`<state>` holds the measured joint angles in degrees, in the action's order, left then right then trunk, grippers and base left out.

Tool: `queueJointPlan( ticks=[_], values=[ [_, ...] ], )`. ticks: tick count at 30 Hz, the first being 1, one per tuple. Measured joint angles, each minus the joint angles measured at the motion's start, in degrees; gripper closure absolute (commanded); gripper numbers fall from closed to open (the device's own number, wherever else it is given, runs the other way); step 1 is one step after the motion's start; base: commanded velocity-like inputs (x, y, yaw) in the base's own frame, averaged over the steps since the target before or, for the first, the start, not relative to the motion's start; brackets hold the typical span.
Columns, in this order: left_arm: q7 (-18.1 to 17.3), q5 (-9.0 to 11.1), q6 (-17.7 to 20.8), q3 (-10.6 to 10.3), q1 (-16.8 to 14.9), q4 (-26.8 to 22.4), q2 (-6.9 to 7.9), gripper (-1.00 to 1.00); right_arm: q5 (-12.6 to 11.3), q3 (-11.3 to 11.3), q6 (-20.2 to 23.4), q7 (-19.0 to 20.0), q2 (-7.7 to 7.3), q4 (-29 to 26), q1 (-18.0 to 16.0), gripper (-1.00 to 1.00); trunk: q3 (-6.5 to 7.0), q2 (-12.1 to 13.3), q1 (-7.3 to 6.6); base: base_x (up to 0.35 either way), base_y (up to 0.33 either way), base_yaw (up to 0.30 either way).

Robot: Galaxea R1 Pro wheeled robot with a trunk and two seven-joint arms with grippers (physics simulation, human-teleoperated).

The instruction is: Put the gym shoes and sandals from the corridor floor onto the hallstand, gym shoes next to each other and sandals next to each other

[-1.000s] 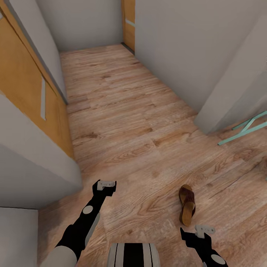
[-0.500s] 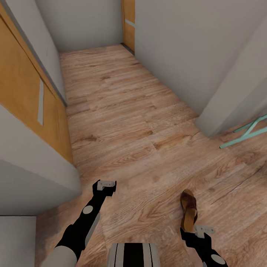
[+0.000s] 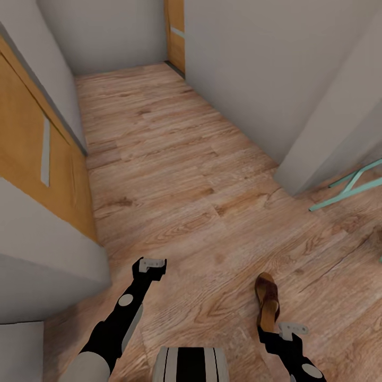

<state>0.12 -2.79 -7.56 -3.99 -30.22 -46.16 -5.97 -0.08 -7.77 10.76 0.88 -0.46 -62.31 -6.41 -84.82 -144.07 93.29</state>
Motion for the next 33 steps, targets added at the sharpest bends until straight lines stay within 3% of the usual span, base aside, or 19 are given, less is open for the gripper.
queueJointPlan(
  ticks=[11, 16, 29, 33],
  values=[
    [0.0, 0.0, 0.0, 0.0, 0.0, 0.0, 0.0, -1.0, 0.0, 0.0, 0.0, 0.0, -0.05, 0.0, 0.0, -1.0, -0.03, 0.0, 0.01, 0.017, 0.0, -0.004],
    [0.0, 0.0, 0.0, 0.0, 0.0, 0.0, 0.0, -1.0, 0.0, 0.0, 0.0, 0.0, -0.06, 0.0, 0.0, -1.0, -1.45, -0.1, 0.14, 0.0, 0.0, 0.0],
    [0.0, 0.0, 0.0, 0.0, 0.0, 0.0, 0.0, -1.0, 0.0, -0.1, 0.0, 0.0, -0.07, 0.0, 0.0, -1.0, -2.65, -0.1, 0.14, 0.0, 0.0, 0.0],
    [0.0, 0.0, 0.0, 0.0, 0.0, 0.0, 0.0, -1.0, 0.0, -0.1, 0.0, 0.0, -0.07, 0.0, 0.0, -1.0, -3.91, -0.1, 0.25, 0.0, 0.0, 0.0]
  ],
)
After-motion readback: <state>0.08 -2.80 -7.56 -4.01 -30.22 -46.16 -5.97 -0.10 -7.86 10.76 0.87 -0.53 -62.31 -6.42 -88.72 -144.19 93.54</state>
